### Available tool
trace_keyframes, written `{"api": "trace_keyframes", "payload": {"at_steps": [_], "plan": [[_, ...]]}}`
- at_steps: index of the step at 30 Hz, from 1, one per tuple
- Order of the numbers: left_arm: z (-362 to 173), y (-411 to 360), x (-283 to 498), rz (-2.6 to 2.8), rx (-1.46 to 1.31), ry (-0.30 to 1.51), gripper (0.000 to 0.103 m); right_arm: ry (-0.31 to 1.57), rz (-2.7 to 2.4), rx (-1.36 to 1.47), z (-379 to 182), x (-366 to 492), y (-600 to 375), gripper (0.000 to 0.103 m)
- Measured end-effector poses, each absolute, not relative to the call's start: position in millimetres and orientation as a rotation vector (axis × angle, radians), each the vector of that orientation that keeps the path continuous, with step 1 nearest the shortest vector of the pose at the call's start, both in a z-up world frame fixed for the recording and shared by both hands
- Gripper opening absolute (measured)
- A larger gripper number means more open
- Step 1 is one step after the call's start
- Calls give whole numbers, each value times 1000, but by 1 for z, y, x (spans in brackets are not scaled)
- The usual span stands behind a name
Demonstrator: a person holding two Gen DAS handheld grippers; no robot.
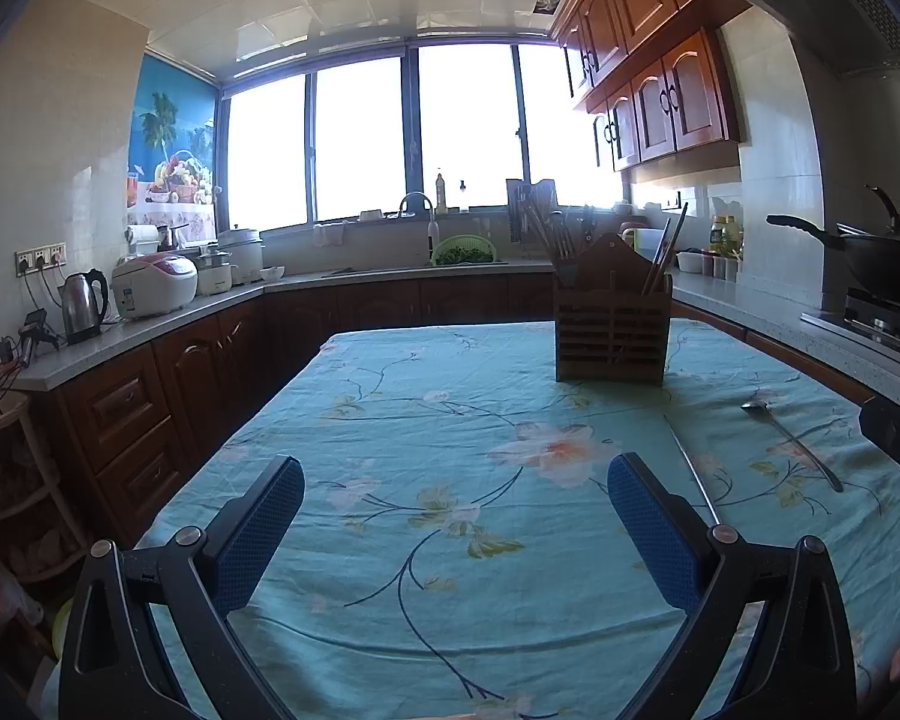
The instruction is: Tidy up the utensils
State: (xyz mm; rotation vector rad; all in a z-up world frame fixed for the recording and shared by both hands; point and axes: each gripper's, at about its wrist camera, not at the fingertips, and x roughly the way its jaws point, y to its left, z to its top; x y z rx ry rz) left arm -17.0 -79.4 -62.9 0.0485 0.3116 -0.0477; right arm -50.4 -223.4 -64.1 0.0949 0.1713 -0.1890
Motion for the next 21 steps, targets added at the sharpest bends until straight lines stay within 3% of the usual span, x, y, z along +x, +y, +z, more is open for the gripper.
{"api": "trace_keyframes", "payload": {"at_steps": [21], "plan": [[-63, -86, -18, -50, 57, 315, 102, 165, -186, 99, -66, -50, -225, 103]]}}
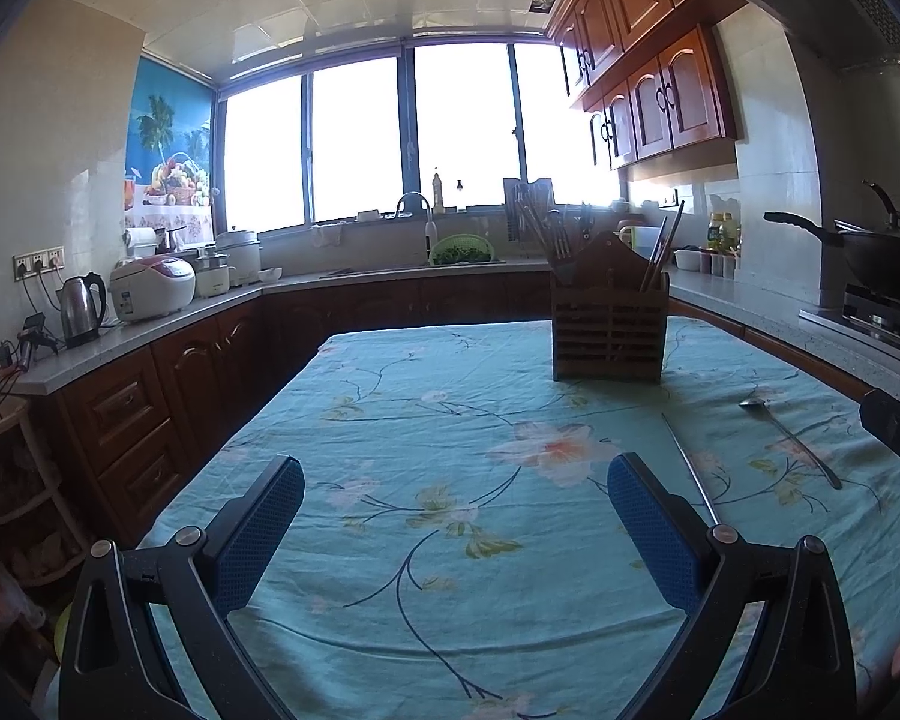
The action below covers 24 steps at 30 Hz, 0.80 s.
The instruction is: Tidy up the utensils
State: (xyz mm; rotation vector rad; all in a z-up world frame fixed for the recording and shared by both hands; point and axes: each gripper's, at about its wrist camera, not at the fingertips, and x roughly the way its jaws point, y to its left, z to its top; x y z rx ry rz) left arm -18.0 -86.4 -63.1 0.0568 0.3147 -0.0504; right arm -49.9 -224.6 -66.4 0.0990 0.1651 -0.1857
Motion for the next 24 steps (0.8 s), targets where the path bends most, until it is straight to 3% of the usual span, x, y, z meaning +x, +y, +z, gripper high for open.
{"api": "trace_keyframes", "payload": {"at_steps": [24], "plan": [[-61, -94, -15, -66, 55, 333, 102, 164, -184, 103, -64, -50, -225, 103]]}}
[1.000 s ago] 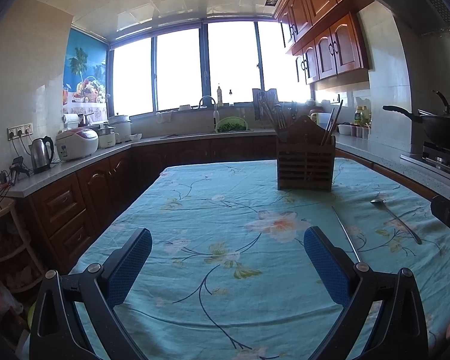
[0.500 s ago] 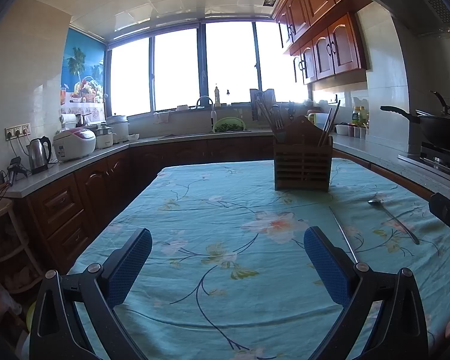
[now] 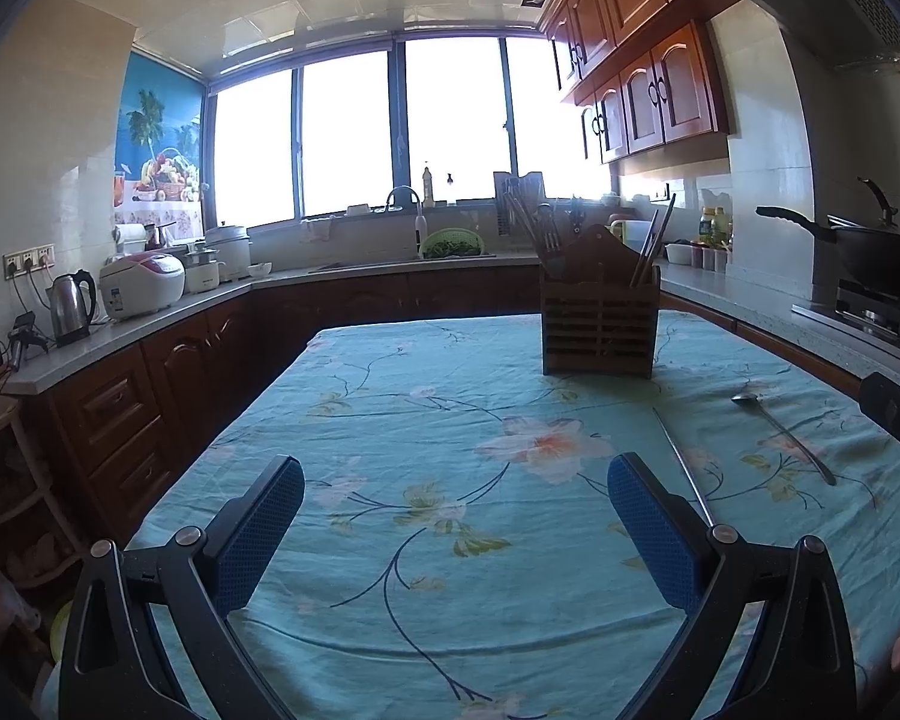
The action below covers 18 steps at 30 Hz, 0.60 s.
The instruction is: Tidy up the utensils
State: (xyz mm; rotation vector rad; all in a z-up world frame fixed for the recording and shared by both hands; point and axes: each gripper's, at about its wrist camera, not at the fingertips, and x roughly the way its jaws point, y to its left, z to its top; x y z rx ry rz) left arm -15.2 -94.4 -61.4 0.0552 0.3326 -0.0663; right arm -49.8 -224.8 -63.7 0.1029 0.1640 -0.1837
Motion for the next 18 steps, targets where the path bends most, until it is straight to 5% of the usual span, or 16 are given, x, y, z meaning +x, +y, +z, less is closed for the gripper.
{"api": "trace_keyframes", "payload": {"at_steps": [18], "plan": [[-51, -106, -2, -99, 44, 387, 102, 211, -172, 115, -56, -32, -227, 103]]}}
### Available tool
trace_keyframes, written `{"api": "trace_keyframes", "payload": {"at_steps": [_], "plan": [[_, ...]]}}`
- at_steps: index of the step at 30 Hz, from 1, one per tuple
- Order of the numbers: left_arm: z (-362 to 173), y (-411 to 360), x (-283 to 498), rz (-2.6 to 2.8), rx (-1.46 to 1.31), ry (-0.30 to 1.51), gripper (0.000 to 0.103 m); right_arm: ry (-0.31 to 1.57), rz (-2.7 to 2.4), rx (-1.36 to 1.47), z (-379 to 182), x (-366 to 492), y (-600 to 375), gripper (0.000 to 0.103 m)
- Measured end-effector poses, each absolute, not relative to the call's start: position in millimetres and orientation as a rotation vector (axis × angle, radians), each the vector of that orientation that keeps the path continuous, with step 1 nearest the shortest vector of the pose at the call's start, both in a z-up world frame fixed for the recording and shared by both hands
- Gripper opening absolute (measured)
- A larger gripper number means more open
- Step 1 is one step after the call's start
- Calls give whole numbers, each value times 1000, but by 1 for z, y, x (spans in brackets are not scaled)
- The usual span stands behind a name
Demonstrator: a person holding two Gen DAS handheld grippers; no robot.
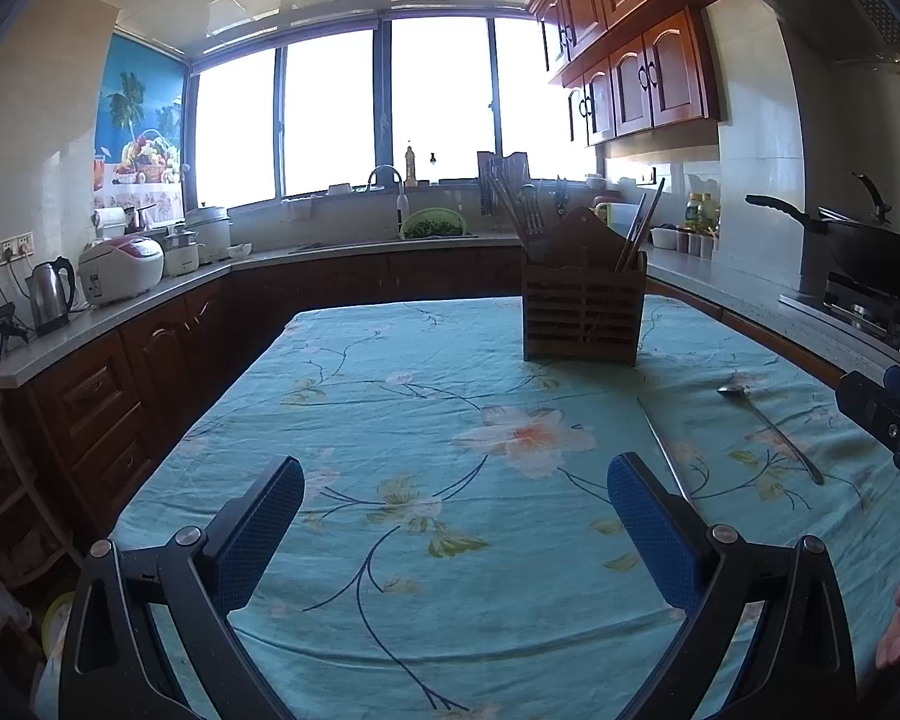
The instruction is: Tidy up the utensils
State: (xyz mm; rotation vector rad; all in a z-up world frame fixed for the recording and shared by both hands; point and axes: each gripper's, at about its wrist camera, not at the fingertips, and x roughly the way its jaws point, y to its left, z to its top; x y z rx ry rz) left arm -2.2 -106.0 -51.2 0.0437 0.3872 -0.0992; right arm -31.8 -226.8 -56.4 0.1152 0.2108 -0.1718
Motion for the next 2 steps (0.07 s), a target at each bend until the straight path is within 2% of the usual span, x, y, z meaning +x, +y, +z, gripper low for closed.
{"api": "trace_keyframes", "payload": {"at_steps": [2], "plan": [[-50, -108, 0, -101, 43, 394, 102, 212, -170, 117, -56, -31, -226, 103]]}}
